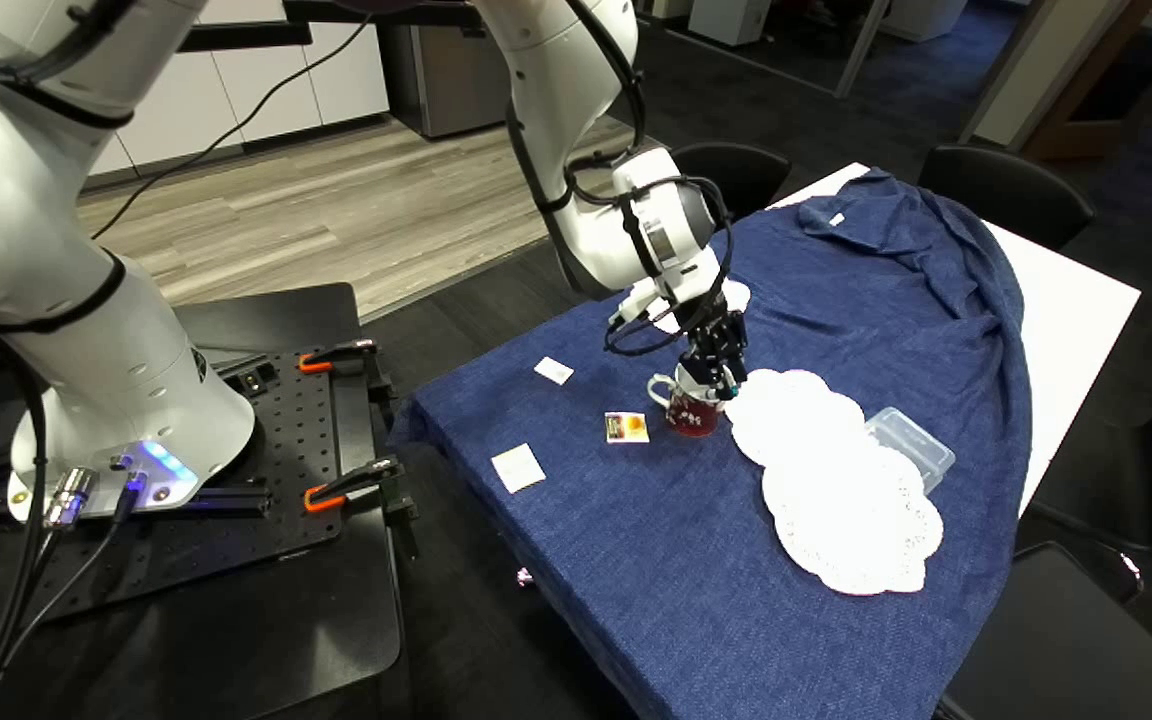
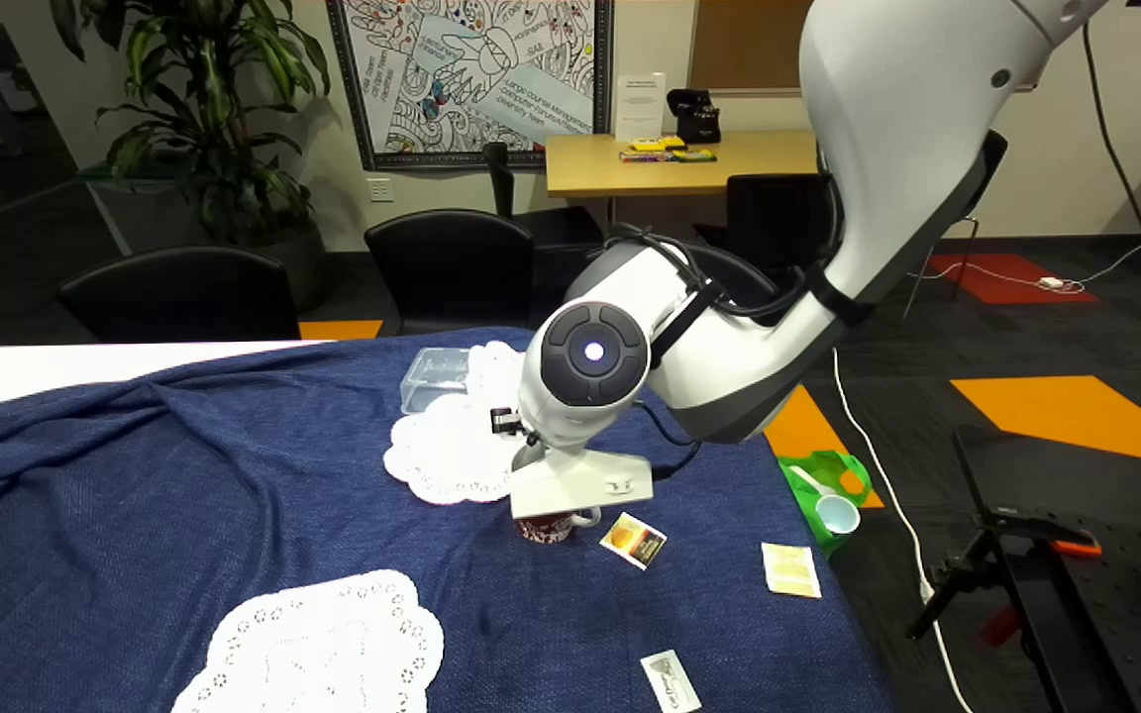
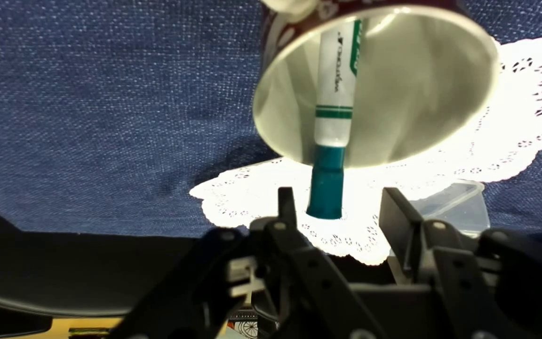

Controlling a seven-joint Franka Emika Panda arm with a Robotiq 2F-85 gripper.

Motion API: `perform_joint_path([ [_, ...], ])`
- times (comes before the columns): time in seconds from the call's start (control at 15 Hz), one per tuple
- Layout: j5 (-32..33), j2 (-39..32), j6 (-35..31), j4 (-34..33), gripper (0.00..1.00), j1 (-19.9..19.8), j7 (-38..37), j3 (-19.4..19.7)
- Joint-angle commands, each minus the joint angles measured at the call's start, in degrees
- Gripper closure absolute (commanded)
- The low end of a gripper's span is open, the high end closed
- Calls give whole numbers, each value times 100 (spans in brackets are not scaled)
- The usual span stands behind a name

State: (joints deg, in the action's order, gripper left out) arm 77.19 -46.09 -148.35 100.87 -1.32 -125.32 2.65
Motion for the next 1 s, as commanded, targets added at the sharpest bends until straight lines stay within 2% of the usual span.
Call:
perform_joint_path([
  [0.0, -25, -97, -38, -143, 81, 109, -180, 113],
  [0.13, -24, -119, -31, -171, 96, 117, -175, 114],
  [0.2, -23, -120, -28, -176, 100, 124, -175, 114],
  [0.27, -11, -101, -31, -161, 95, 139, -184, 111],
  [0.6, 154, 260, 59, 148, 95, 353, -374, 139],
  [0.93, 565, 850, 422, 581, 95, 648, -831, 141],
])
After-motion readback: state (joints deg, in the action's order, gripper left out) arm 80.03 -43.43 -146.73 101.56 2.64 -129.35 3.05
